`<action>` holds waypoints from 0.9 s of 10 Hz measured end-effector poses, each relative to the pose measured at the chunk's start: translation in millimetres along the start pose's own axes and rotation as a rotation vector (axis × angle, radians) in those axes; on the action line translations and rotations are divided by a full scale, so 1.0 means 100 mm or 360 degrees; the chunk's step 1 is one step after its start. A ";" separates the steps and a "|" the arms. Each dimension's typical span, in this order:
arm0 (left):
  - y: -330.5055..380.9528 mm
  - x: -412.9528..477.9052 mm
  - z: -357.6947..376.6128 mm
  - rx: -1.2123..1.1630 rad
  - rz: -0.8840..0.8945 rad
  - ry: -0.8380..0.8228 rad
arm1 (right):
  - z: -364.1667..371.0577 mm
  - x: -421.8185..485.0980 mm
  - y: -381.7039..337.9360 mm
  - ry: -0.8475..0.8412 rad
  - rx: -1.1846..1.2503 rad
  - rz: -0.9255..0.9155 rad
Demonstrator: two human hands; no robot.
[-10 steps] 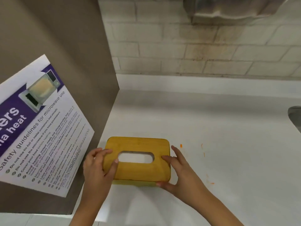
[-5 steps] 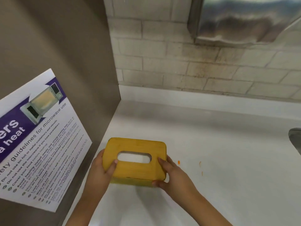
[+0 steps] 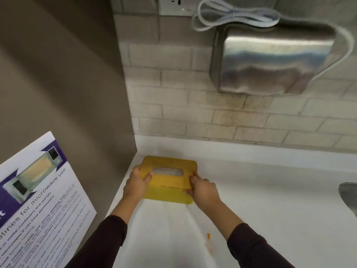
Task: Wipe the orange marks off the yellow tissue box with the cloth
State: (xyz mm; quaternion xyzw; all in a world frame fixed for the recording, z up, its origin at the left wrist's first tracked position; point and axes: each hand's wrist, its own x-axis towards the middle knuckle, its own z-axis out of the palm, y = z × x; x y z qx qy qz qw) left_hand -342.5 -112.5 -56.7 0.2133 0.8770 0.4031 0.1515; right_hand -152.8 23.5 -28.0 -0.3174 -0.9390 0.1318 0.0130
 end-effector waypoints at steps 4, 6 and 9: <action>0.22 0.63 0.01 0.0313 -0.0242 -0.0042 | -0.19 0.74 -0.13 -0.0223 -0.0036 0.0081; 0.24 0.75 0.00 0.0307 -0.0255 -0.0063 | -0.19 0.81 -0.16 -0.0204 -0.0003 0.0092; 0.37 0.81 -0.24 0.0664 0.0007 -0.0281 | -0.53 0.82 -0.15 -0.0487 0.0109 0.0140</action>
